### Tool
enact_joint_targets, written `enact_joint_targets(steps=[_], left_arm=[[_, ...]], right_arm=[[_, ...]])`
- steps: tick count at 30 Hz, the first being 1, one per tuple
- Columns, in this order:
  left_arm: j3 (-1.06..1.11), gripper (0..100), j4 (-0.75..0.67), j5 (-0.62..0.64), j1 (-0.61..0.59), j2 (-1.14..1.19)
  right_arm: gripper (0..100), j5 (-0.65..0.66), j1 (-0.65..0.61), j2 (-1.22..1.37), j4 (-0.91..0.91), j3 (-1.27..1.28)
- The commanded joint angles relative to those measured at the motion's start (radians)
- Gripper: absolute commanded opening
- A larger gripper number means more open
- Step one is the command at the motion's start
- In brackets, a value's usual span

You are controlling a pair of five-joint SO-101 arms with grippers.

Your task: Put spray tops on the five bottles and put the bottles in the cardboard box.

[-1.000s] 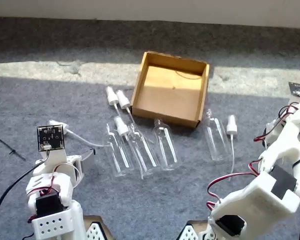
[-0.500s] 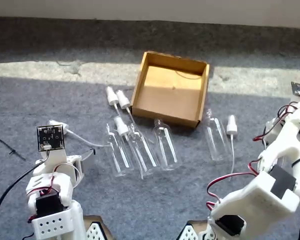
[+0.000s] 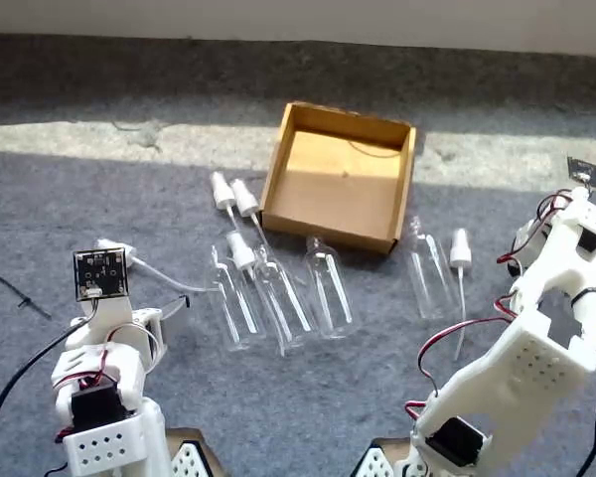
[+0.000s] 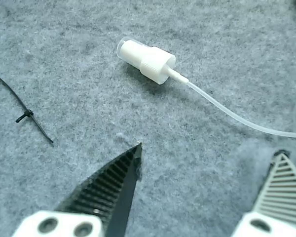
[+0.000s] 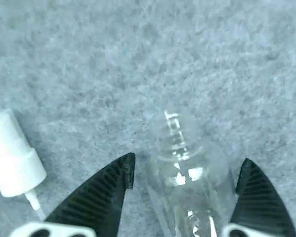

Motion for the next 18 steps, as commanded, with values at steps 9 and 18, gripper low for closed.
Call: enact_joint_targets(steps=[9, 18], left_arm=[[0.019, 36, 0.003, 0.006, 0.010, 0.005], [0.019, 36, 0.003, 0.006, 0.010, 0.005]], right_arm=[[29.3, 0.110, 0.016, 0.033, 0.031, -0.162], [29.3, 0.304, 0.018, 0.035, 0.084, -0.162]])
